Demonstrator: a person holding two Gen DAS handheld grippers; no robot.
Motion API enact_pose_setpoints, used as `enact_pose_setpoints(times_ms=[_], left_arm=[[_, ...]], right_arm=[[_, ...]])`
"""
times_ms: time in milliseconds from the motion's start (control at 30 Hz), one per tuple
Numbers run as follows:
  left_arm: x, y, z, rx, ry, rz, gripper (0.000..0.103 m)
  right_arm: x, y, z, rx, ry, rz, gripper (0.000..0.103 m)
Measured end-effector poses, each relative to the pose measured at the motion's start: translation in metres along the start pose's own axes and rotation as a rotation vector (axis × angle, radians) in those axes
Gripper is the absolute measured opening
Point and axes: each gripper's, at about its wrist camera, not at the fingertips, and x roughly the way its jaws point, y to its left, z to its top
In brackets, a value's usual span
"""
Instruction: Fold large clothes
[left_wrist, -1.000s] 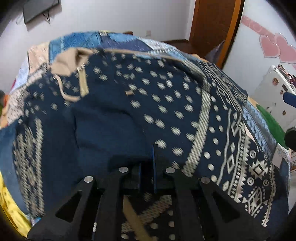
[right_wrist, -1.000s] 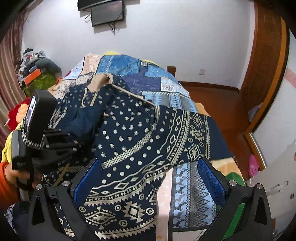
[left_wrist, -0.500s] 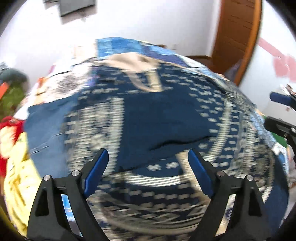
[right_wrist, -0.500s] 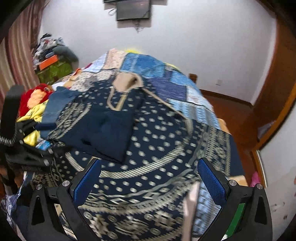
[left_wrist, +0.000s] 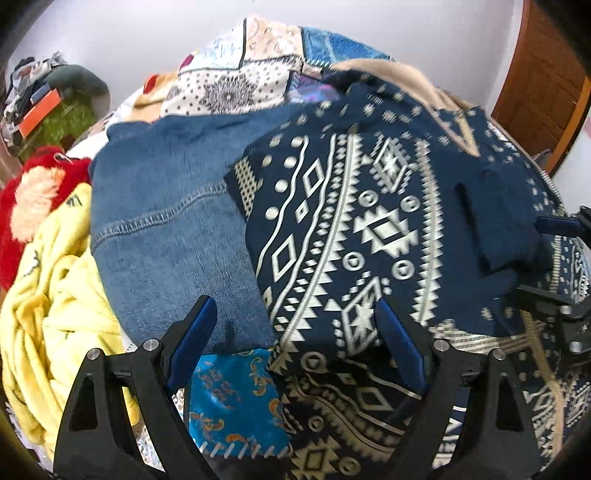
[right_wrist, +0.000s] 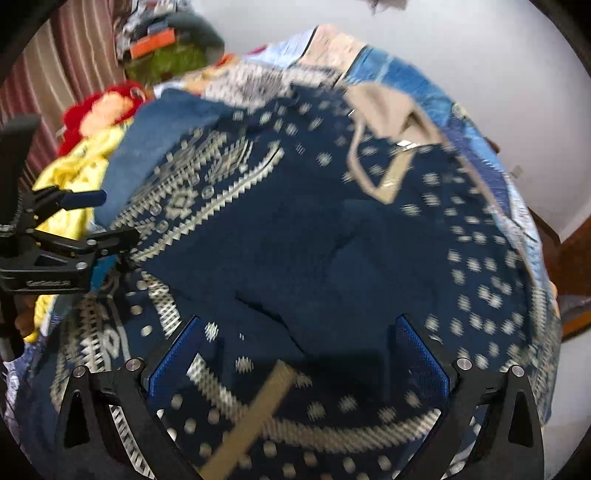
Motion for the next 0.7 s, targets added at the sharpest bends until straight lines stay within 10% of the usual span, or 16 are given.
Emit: enact_pose_setpoints(times_ms=[133,300,700], left_arm=[[0.015,0.004,-0.005,-0.009,0.014,-0.017,0.088],[0.022,0.003,-0.007,-0.012,0.008,-0.009,0.088],[0.016,-0.011,-0.01,0.015,0.011,0.067,0.088]], right_arm=[[0.021,0.005,0.007,-0.019,0.007,-0.028,0.082],[0.016,-0.003,0.013,-0.007,-0.036,-0.087,0.025],[-0.051,-0.098,-0.019,0.236,-0.151,-0.114,0.018]])
